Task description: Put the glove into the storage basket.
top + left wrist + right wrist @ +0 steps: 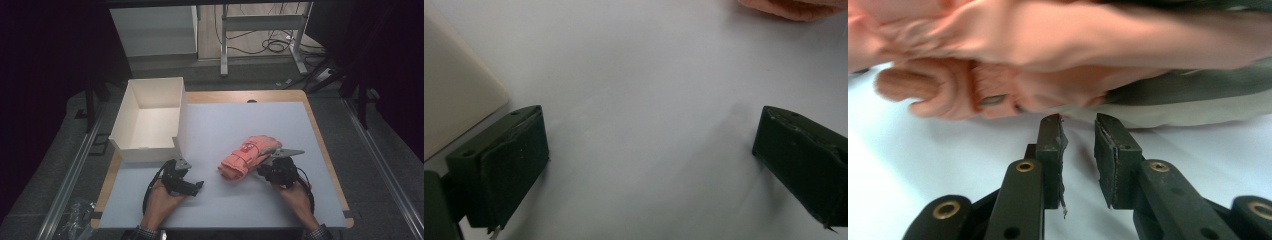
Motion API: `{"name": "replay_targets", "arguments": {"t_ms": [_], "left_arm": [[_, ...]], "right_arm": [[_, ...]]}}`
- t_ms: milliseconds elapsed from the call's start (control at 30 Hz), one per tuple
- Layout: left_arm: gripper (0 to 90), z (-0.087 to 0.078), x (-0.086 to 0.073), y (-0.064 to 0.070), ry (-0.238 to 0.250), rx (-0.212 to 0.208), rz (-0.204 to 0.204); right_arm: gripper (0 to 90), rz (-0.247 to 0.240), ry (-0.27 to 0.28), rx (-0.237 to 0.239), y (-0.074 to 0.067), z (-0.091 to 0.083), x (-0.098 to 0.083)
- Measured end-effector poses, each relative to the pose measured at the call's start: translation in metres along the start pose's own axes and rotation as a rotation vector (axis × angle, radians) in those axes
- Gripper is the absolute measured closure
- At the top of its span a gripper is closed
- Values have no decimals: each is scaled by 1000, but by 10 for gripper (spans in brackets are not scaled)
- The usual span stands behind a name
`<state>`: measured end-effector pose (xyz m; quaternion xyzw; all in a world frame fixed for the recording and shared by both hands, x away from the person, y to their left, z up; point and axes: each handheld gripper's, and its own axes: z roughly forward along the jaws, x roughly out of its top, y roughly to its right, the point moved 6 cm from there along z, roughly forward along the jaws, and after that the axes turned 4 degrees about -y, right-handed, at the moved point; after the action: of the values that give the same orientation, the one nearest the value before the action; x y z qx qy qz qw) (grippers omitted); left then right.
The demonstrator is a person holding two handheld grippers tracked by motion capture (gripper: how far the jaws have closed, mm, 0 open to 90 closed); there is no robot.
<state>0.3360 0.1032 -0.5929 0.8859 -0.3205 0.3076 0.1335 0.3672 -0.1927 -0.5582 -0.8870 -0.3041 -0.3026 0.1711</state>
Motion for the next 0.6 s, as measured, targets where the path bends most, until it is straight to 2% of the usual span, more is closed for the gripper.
{"name": "replay_targets", "arguments": {"t_ms": [167, 533, 600], "left_arm": [[12, 0, 0, 0, 1, -3, -1], [7, 0, 0, 0, -1, -8, -1], [4, 0, 1, 0, -15, -10, 0]], "right_arm": [[726, -21, -10, 9, -3, 12, 5], [725, -26, 7, 24, -10, 39, 29], [723, -26, 5, 27, -10, 39, 30]]}}
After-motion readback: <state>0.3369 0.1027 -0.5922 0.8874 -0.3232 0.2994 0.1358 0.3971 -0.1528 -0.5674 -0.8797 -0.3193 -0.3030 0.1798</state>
